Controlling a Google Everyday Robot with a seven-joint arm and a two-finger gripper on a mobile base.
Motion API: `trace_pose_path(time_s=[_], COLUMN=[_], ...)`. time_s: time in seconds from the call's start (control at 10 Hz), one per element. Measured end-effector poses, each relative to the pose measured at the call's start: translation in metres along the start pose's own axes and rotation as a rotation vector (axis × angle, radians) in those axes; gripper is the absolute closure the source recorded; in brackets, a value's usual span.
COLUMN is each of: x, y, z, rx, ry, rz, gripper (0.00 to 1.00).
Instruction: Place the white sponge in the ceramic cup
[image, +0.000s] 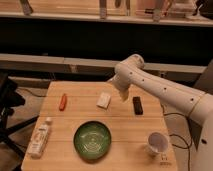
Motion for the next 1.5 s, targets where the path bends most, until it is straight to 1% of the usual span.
trace_pose_path(time_s=[0.3, 0.5, 1.0, 1.4, 1.5], x=[-0.005, -0.007, -0.014, -0.016, -0.017], y=[-0.003, -0.006, -0.004, -0.003, -0.003], z=[0.016, 0.023, 0.05, 0.064, 0.067], rx=[-0.007, -0.013, -0.032, -0.043, -0.051], ry=[-0.022, -0.032, -0.059, -0.078, -0.087], rz=[-0.017, -0.033, -0.059, -0.074, -0.077], gripper=[0.2, 0.2, 0.2, 0.2, 0.2])
